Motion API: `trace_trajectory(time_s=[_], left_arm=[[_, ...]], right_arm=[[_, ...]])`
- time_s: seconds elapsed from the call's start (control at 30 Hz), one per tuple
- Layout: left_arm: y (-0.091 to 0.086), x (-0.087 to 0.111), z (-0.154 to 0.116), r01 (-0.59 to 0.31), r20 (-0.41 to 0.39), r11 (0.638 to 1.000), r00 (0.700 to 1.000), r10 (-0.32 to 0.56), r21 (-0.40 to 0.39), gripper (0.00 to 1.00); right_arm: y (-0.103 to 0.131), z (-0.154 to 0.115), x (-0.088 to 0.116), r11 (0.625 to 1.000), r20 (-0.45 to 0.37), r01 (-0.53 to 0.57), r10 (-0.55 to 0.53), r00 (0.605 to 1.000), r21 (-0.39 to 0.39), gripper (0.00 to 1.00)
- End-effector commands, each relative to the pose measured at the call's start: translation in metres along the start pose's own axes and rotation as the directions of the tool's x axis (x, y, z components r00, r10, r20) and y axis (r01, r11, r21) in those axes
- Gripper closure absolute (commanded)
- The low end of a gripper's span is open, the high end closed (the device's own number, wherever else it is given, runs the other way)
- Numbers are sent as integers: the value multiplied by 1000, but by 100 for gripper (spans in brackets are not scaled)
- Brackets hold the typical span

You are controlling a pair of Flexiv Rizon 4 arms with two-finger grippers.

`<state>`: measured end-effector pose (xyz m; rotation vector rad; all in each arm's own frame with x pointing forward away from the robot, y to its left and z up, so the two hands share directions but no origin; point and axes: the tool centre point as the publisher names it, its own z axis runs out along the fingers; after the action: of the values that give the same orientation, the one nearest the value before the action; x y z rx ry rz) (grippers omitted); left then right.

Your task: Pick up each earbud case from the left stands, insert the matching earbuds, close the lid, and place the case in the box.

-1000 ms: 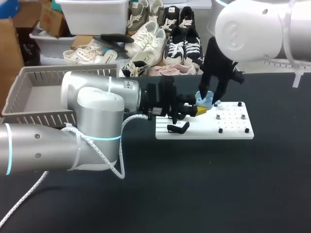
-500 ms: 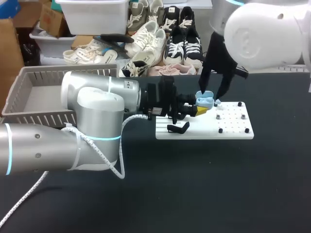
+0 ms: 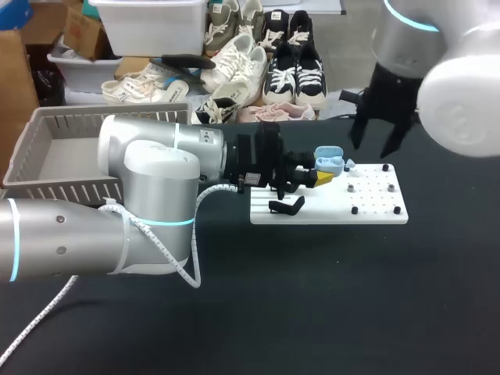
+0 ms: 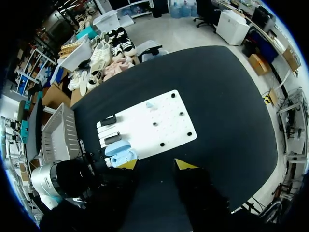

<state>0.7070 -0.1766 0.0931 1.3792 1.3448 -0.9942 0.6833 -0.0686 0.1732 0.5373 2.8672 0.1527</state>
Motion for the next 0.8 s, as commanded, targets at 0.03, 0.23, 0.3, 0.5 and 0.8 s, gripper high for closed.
trace_trajectory(time_s=[0.03, 0.23, 0.3, 0.5, 0.8], left_arm=[[0, 1, 0, -1, 3, 1000, 1000, 1, -2, 100], [0, 1, 0, -1, 3, 1000, 1000, 1, -2, 100], [0, 1, 0, -1, 3, 1000, 1000, 1, -2, 100], [0, 1, 0, -1, 3, 1000, 1000, 1, -2, 100], [0, 1, 0, -1, 3, 1000, 1000, 1, -2, 100]], right_arm=[[-19, 9, -11, 991, 49, 35, -29, 998, -128, 52], [-24, 22, -36, 990, 61, 76, -69, 996, -121, 53], [-23, 30, -44, 988, 50, 95, -90, 995, -118, 54], [-12, 58, -62, 977, 23, 165, -164, 986, -137, 55], [-5, 82, -72, 955, 51, 231, -225, 973, -184, 53]])
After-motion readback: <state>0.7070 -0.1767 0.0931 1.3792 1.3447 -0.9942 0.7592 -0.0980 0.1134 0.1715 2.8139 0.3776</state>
